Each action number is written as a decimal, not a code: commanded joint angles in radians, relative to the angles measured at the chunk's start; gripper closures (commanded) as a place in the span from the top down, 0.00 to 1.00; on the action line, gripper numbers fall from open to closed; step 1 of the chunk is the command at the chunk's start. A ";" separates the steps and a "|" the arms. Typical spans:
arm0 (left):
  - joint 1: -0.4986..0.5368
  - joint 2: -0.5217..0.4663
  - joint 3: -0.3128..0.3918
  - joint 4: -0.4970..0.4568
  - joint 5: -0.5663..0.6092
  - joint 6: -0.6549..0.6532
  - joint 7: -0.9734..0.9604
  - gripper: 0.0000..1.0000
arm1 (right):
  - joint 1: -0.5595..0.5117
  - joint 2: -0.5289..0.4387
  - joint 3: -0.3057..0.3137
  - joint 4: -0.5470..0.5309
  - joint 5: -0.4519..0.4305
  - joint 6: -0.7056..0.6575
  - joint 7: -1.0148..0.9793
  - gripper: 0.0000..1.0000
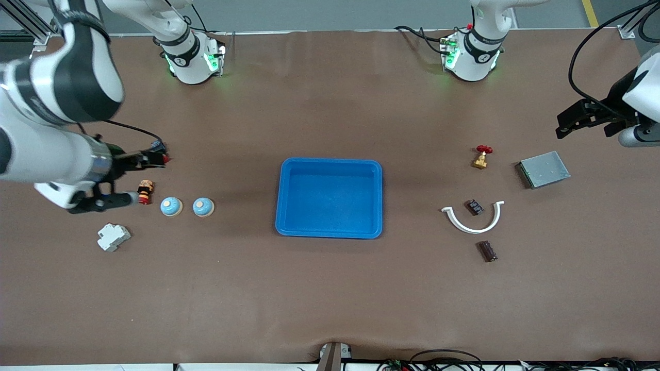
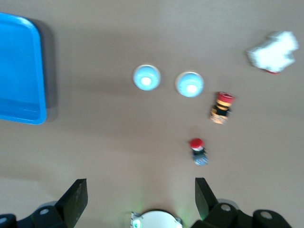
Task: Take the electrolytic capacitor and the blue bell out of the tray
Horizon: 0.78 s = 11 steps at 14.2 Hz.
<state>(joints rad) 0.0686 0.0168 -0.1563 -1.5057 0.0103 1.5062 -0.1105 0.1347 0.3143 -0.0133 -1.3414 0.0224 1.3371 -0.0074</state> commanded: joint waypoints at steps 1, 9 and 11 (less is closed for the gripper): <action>0.000 -0.005 -0.006 0.007 -0.003 -0.018 0.002 1.00 | -0.066 -0.006 0.021 0.093 -0.030 -0.061 0.004 1.00; 0.008 -0.014 -0.032 -0.010 -0.001 -0.015 0.003 1.00 | -0.199 -0.124 0.021 0.022 -0.010 -0.007 -0.002 1.00; 0.008 -0.018 -0.032 -0.016 0.013 -0.015 0.002 1.00 | -0.201 -0.153 0.021 -0.020 -0.013 0.057 -0.006 1.00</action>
<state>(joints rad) 0.0680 0.0165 -0.1810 -1.5145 0.0103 1.4975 -0.1106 -0.0444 0.2245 -0.0120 -1.2784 0.0041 1.3343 -0.0109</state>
